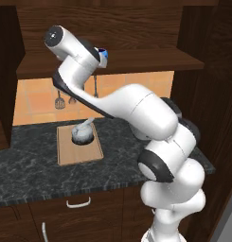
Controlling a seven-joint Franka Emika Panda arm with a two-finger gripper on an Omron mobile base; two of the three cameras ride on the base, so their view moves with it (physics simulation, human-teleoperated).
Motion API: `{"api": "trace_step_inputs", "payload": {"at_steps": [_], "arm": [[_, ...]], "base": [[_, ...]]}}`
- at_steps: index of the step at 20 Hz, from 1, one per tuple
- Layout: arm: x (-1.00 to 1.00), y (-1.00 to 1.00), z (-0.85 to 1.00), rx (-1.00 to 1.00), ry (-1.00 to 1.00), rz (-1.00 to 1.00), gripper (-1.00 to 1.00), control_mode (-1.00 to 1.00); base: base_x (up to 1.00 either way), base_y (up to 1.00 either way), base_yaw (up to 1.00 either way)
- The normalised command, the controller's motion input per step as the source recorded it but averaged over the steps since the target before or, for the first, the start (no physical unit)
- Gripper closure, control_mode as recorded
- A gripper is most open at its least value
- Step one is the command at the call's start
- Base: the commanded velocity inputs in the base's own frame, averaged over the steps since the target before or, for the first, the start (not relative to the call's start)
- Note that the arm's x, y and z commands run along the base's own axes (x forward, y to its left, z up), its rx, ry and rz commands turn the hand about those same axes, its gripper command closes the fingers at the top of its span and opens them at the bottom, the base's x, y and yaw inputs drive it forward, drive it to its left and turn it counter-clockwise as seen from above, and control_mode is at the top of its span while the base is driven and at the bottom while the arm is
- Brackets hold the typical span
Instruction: Pick the kettle from the counter and place it on the tray. Then pick the mug from the cabinet and place it on the tray. Then close the cabinet doors.
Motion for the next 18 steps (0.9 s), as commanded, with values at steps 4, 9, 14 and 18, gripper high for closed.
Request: {"api": "trace_step_inputs", "payload": {"at_steps": [4, 9, 14, 18], "arm": [[0.2, -0.23, 0.09, -0.03, -0.01, 0.01, -1.0, -1.0], [0.18, -0.23, 0.03, 0.0, 0.03, 0.06, -1.0, -1.0], [0.17, -0.25, -0.01, 0.02, -0.01, 0.0, -1.0, -1.0], [0.11, -0.25, -0.23, 0.02, -0.18, 0.0, -1.0, -1.0]], "base": [[0.0, 0.0, 0.0], [0.0, 0.0, 0.0], [0.0, 0.0, 0.0], [0.0, 0.0, 0.0]]}}
